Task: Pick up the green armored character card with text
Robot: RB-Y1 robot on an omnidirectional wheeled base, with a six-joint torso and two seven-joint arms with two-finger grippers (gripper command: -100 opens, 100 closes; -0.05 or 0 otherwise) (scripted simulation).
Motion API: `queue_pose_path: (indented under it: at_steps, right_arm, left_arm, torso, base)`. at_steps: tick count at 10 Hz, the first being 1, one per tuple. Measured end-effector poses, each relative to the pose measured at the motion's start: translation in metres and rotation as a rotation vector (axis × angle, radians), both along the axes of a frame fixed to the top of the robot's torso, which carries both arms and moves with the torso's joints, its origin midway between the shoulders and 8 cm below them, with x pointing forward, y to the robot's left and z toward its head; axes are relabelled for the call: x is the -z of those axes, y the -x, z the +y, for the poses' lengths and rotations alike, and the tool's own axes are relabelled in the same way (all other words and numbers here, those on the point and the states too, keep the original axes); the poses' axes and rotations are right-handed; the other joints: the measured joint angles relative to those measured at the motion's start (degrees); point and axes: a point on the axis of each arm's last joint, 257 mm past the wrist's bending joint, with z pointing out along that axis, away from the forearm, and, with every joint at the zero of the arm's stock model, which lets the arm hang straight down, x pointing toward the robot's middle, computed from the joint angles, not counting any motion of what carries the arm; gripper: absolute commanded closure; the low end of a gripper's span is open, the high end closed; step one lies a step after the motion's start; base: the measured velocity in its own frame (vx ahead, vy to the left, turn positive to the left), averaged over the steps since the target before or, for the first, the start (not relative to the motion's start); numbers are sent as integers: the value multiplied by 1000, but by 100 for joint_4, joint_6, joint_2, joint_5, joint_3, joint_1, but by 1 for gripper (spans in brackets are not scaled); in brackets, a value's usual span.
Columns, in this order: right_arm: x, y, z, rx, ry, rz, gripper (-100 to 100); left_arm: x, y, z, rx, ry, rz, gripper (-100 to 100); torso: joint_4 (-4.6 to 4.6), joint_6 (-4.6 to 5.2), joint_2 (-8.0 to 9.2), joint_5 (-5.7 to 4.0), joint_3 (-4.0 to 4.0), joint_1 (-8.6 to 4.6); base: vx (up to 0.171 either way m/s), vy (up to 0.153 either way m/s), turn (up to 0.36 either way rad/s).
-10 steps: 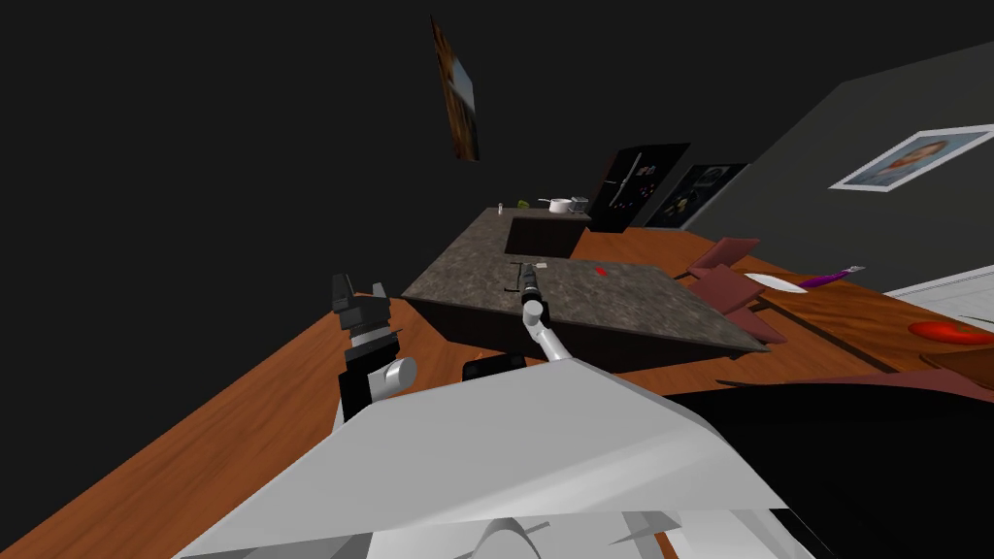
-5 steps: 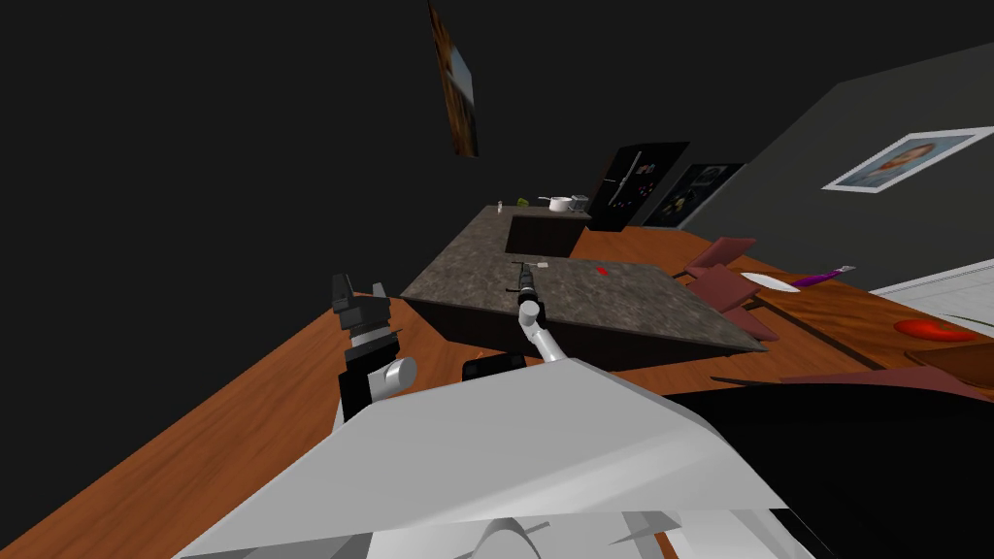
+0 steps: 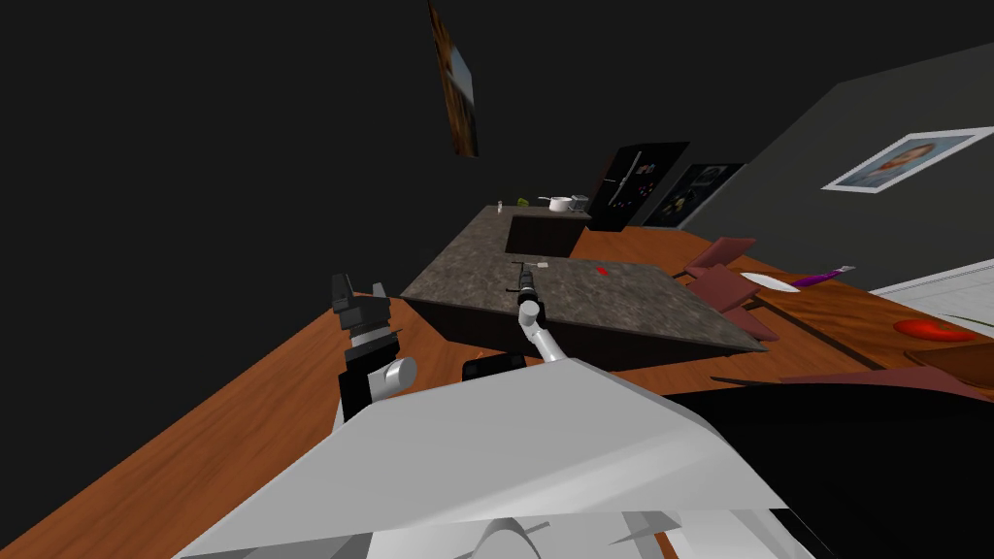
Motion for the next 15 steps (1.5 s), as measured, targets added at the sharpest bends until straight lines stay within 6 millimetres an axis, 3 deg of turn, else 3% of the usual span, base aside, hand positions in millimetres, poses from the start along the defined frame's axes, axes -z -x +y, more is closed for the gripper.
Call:
queue_pose_path:
  at_steps: [2,7,10,12,13,14,15]
  right_arm:
    - [0,0,0,0,0,0,-100]
    - [-7,5,-41,27,126,1,-100]
    - [-1,1,-22,3,57,2,-100]
    - [1,0,-6,-5,4,0,-100]
    - [1,0,-5,-6,2,0,0]
    - [1,0,-5,-6,2,0,-100]
    - [-2,-3,-3,-6,-1,-1,-100]
  left_arm:
    - [0,0,0,0,0,0,0]
    - [0,0,0,0,0,0,0]
    - [0,0,0,0,0,0,0]
    - [0,0,0,0,0,0,0]
    - [0,0,0,0,0,0,0]
    - [0,0,0,0,0,0,0]
    - [0,0,0,0,0,0,0]
  torso:
    - [0,0,0,0,0,0]
    - [11,0,58,-5,32,-23]
    - [-11,-2,-55,4,-31,19]
    - [-4,0,-16,3,-10,14]
    - [-2,0,-6,1,-4,5]
    - [-1,0,-2,0,-1,1]
    - [0,0,-2,1,-1,2]
  base:
    - [-11,-1,2]
    - [-75,-26,13]
    - [134,45,-15]
    - [9,16,-40]
    - [0,0,0]
    - [4,5,-14]
    - [0,0,0]
